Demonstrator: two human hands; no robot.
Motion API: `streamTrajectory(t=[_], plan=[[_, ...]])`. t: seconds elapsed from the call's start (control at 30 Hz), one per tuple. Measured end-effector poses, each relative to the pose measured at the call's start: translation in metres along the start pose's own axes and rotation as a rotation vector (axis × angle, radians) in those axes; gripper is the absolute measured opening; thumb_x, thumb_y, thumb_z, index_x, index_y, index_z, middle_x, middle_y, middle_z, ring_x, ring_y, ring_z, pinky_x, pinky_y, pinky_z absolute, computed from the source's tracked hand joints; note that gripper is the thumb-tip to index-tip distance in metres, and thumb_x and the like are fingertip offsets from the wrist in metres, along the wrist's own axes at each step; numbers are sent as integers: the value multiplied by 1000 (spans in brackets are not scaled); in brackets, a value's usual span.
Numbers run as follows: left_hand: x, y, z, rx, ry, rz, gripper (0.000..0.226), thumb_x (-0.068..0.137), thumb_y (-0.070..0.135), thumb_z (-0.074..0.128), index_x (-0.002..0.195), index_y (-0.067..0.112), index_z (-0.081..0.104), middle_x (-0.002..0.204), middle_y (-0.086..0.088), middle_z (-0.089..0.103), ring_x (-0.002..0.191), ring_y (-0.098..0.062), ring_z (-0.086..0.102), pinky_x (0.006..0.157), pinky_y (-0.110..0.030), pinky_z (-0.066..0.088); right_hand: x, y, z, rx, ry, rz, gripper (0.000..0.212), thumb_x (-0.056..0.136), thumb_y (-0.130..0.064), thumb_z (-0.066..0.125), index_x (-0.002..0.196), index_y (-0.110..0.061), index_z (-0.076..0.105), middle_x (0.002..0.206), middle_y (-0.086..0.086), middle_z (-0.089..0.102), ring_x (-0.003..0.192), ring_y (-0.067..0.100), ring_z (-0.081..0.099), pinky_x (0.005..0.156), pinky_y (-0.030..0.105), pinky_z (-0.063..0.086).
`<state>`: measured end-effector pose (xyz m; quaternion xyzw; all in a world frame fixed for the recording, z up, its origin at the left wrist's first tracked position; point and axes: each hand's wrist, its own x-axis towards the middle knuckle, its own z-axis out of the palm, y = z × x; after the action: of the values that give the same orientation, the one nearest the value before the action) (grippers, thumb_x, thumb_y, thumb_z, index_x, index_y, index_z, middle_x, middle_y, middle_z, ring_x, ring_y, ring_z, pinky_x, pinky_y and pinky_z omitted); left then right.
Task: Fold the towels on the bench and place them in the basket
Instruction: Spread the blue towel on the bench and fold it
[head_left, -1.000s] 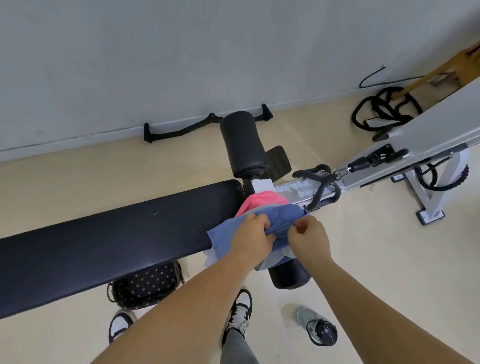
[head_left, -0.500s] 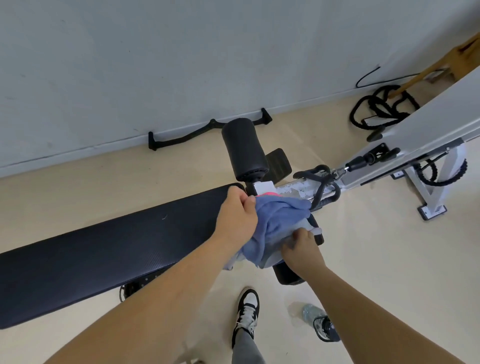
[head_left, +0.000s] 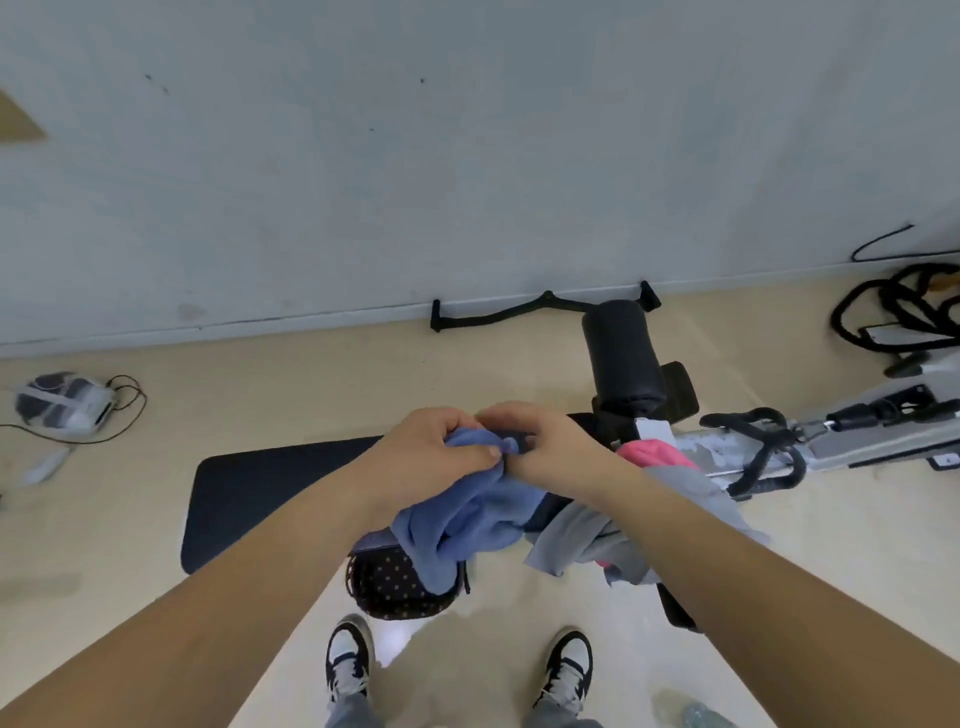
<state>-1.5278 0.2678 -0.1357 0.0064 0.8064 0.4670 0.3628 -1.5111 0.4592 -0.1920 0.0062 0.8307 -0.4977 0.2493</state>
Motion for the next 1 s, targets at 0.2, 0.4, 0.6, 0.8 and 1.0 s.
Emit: streamTrajectory(t=[0.2,0.4,0.6,0.8,1.0], plan=[[13,-89,-49,40,-40,46,17,101,30,63,93,26,77,89,4,79,85,-8,72,79,-25,59,55,-3,73,121,-272,97,17,75,-7,78,81,-15,65,76,-1,62,74,13,56,72,33,47],[114,-249,-43,301,140,98,28,104,33,53,87,23,71,87,1,71,84,-18,65,80,-36,55,139,104,159,251,-296,223,24,83,-21,79,77,-17,56,77,4,61,72,18,59,65,31,45],[208,-387,9,470,352,195,38,102,45,53,70,24,50,65,5,55,62,-15,50,62,-37,44,207,224,226,96,-239,165,22,85,-20,76,80,-12,56,75,5,48,70,17,46,63,31,34],[232,-423,34,388,461,279,53,96,56,56,62,21,34,57,8,37,54,-12,33,55,-29,32,216,243,228,177,-212,50,26,90,-34,77,70,-20,69,78,-1,72,74,13,67,71,26,50],[164,-416,23,81,354,222,33,87,36,70,70,22,45,61,8,44,57,-13,39,55,-28,32,153,237,240,621,-128,98,34,96,-35,62,109,-7,76,117,14,74,104,29,71,100,44,50]])
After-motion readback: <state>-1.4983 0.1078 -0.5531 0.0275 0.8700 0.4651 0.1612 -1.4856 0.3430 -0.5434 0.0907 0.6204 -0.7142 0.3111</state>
